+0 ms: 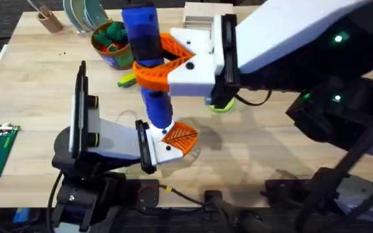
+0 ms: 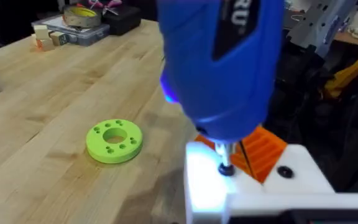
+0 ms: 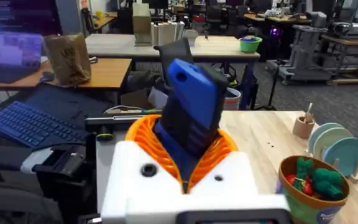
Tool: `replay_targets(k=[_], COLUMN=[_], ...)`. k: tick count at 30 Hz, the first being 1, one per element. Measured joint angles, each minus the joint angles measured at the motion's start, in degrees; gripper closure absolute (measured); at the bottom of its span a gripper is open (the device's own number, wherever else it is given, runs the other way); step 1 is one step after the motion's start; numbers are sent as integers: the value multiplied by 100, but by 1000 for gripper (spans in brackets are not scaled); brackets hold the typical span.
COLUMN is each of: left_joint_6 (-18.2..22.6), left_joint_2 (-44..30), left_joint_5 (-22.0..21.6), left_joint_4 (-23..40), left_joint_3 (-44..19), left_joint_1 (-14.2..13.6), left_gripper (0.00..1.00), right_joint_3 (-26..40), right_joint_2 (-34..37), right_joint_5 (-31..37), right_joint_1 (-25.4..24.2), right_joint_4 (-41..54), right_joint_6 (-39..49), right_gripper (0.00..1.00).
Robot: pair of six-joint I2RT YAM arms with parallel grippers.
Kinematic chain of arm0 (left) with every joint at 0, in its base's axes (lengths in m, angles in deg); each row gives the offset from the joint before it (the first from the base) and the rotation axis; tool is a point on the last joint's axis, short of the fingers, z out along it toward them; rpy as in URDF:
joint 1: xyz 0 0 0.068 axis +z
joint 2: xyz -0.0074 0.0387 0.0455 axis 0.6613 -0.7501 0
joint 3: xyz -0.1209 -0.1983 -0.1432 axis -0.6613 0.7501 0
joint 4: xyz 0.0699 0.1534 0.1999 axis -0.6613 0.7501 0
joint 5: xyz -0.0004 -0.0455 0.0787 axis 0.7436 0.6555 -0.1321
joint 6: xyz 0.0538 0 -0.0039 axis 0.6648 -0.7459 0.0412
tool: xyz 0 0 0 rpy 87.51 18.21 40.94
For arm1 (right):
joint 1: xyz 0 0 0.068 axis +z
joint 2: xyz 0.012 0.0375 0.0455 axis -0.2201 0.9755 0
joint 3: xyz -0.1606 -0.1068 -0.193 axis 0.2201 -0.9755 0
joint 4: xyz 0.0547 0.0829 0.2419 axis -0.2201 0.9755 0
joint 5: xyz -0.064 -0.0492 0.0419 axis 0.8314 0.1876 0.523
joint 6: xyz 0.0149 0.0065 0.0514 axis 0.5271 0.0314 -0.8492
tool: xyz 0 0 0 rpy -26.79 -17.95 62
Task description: Pick up the gripper from the table and insert it into the empty holder that is missing its gripper. Then pick up a screw, insert it into the mounting hole, and use the screwdriver to tighten it. Finally, clean up the table by picking up the vegetable and placing it into the bucket.
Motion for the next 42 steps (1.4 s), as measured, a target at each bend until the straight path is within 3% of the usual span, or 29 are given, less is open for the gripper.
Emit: replay_targets(k=[30,38,42], left_joint_6=[0,0,0], left_joint_2=[-2,-2,-2], left_joint_5=[-11,-14,-14], left_joint_4=[-2,-2,-2], left_joint_3=[0,0,0], left_joint_1=[0,0,0], left_gripper=[997,997,997], right_joint_3=[2,-2,-2], right_joint_2=[6,-140,-366], right_joint_5=[3,-21,-19], right_joint_1=[0,-163,-378], right_joint_4=[156,-787,-825], right_joint_6=[2,0,2], right_gripper=[973,973,973])
